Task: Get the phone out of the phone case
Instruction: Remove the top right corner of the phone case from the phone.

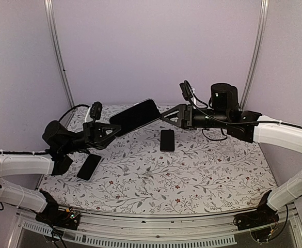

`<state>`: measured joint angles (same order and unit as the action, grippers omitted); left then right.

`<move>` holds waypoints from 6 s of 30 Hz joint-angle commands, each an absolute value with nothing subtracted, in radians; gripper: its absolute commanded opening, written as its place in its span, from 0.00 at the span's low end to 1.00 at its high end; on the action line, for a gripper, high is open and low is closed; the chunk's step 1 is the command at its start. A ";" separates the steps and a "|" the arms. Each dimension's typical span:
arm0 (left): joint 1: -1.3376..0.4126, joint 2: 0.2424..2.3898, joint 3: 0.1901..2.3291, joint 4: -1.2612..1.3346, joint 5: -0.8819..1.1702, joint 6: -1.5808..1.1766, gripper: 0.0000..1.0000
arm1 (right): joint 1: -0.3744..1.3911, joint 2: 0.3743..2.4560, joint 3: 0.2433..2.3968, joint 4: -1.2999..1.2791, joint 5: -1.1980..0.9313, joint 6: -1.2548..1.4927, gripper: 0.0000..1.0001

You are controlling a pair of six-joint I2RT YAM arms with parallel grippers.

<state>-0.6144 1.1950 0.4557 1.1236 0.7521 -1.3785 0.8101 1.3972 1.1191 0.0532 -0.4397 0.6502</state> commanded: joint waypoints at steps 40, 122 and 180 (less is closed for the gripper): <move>-0.699 1.205 0.561 0.996 0.858 -1.184 0.00 | 0.816 1.413 1.161 -0.057 -0.487 0.560 0.64; -0.704 1.363 0.929 -0.256 0.860 -0.307 0.00 | 0.694 1.382 1.140 0.141 -0.931 0.694 0.14; -0.817 1.318 1.000 -0.337 0.690 -0.190 0.00 | 0.693 1.433 1.122 0.034 -0.909 0.661 0.26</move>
<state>-0.8711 1.3140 1.0992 -0.4084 0.4881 -0.0944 0.6670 1.5440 1.0538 -0.1493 -0.8761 0.7410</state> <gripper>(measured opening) 0.091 0.186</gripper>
